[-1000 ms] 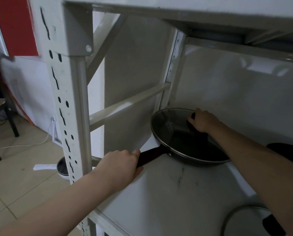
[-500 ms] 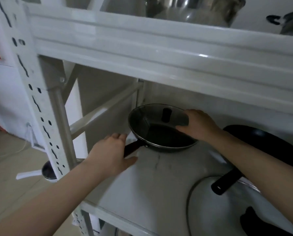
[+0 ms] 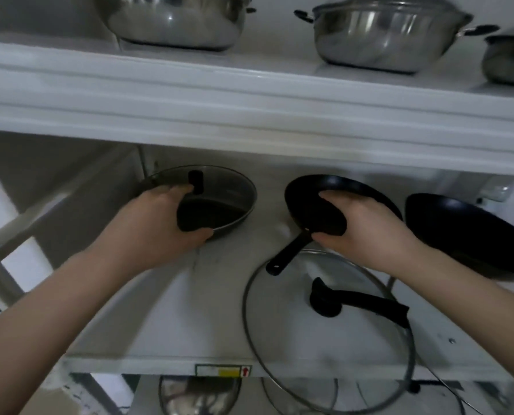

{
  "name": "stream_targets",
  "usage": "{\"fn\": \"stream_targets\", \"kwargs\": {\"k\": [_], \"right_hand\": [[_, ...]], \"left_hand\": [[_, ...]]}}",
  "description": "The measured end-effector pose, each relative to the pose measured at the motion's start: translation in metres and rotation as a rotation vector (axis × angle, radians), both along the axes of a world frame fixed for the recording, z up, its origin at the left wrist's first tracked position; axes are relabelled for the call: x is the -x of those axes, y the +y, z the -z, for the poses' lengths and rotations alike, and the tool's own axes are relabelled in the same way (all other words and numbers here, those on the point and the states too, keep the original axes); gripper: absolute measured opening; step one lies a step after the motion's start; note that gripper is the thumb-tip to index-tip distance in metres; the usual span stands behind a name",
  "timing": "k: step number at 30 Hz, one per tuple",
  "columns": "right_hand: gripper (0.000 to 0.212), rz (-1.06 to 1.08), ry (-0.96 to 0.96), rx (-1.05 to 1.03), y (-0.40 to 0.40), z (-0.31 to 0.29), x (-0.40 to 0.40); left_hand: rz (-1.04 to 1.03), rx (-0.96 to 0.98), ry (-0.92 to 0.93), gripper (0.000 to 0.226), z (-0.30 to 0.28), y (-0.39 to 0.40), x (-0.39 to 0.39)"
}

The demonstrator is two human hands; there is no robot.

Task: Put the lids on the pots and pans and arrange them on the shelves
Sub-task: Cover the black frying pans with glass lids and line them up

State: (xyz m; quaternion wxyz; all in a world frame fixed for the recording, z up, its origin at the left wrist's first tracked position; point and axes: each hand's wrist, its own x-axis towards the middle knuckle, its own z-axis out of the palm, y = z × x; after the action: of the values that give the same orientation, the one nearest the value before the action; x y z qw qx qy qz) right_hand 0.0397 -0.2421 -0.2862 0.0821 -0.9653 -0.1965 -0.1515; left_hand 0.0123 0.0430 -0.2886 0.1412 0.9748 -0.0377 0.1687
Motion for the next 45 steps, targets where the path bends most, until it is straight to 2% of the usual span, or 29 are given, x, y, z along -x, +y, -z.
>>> {"fn": "stream_targets", "kwargs": {"k": [4,11,18,21,26,30,40,45], "right_hand": [[0.057,0.021,-0.007,-0.03,-0.037,0.004,0.016],[0.073,0.101,0.045,0.038,-0.094,0.025,0.03],[0.064,-0.022,0.184,0.093,-0.108,0.068,0.035],[0.059,-0.06,0.224,0.202,-0.099,0.088,0.03],[0.044,-0.06,0.303,0.352,-0.077,0.124,0.019],[0.022,-0.062,0.316,0.288,-0.077,0.134,0.003],[0.016,-0.105,0.259,0.332,-0.09,0.085,0.016],[0.016,-0.039,0.273,0.254,-0.128,0.063,0.052]], "left_hand": [[0.108,0.027,0.047,0.077,0.014,-0.04,-0.003],[0.151,0.035,0.115,0.078,0.044,-0.111,-0.018],[0.054,-0.082,0.381,0.078,0.08,-0.168,-0.055],[0.006,-0.156,0.434,0.069,0.096,-0.181,-0.073],[-0.005,-0.233,0.354,0.047,0.122,-0.185,-0.092],[0.05,-0.189,0.293,0.04,0.137,-0.177,-0.098],[0.092,-0.143,0.297,0.039,0.139,-0.171,-0.104],[0.102,-0.111,0.275,0.037,0.141,-0.171,-0.104]]}}
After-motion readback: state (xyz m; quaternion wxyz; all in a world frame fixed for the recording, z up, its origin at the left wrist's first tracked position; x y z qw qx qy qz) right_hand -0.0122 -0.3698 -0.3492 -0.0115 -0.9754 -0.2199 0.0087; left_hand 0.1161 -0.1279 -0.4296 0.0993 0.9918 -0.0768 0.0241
